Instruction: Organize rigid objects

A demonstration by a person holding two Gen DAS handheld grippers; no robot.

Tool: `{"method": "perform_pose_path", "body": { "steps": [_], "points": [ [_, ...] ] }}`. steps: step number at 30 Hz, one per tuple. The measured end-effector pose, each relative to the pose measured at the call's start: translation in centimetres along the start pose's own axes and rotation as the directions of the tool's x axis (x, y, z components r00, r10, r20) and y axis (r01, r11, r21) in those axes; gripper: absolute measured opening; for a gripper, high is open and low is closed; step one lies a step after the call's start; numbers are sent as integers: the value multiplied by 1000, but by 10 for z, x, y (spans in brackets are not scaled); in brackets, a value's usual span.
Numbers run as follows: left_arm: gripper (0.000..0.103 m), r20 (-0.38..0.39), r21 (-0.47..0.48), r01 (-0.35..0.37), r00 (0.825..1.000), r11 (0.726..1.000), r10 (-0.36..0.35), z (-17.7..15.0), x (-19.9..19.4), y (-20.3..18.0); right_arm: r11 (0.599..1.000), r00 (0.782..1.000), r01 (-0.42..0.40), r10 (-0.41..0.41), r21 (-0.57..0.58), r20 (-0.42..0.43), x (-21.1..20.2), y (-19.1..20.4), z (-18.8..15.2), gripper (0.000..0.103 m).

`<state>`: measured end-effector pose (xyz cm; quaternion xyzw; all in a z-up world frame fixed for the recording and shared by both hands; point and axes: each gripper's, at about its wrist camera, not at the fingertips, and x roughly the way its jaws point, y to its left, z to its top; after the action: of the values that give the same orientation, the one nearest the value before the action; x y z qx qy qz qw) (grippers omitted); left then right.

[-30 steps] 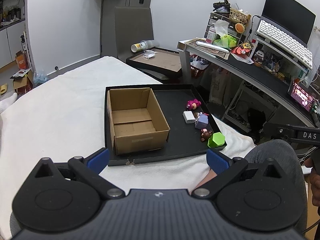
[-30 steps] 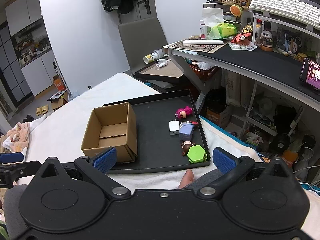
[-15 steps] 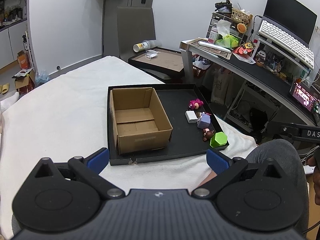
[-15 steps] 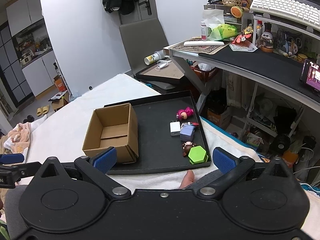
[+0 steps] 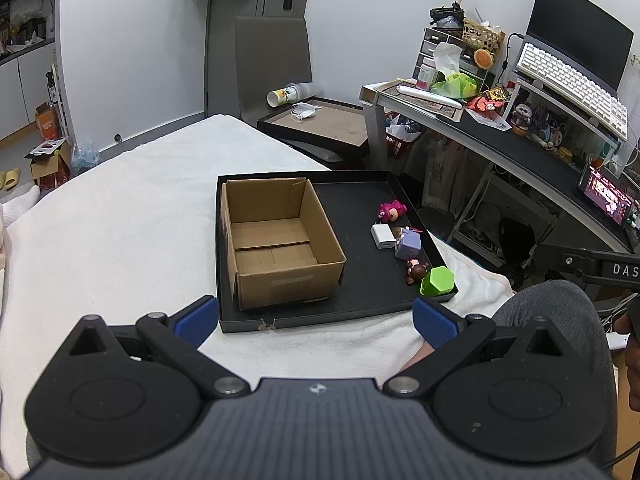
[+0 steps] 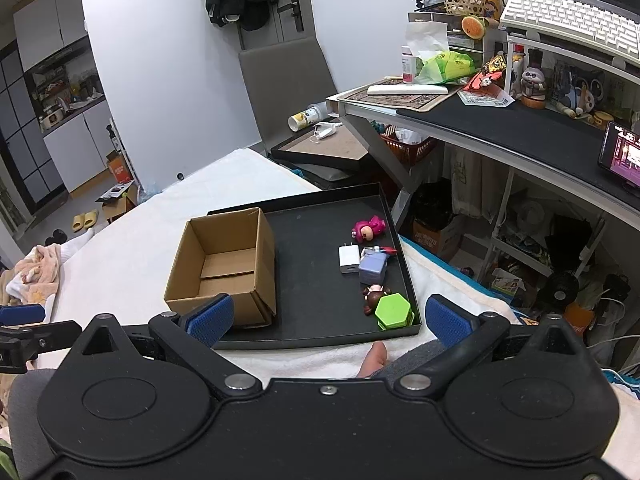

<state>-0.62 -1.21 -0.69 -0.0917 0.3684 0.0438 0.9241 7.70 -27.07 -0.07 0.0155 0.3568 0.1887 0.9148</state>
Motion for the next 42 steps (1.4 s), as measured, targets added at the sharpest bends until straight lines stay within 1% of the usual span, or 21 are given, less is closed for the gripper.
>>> {"method": "perform_pose_path", "body": {
  "steps": [10, 15, 23, 27, 35, 42],
  "points": [
    [102, 0, -1, -5, 1000, 1000, 5, 2, -3, 3, 1000, 1000, 2, -2, 1, -3, 1, 0, 0, 103],
    [102, -9, -19, -22, 1000, 1000, 22, 3, 2, 9, 1000, 1000, -2, 2, 6, -21, 7, -1, 0, 103],
    [102, -41, -47, -44, 998, 998, 42, 5, 25, 21, 999, 998, 12, -9, 34, -68, 36, -9, 0, 103],
    [102, -55, -54, -41, 998, 998, 38, 11, 36, 25, 999, 996, 12, -8, 48, -84, 50, -11, 1, 103],
    [102, -88, -64, -66, 994, 996, 60, 22, 63, 34, 998, 993, 10, -2, 69, -115, 75, -15, 6, 103],
    [102, -118, -79, -74, 991, 994, 64, 29, 85, 40, 995, 990, 13, 0, 97, -139, 96, -22, 13, 103]
  ]
}}
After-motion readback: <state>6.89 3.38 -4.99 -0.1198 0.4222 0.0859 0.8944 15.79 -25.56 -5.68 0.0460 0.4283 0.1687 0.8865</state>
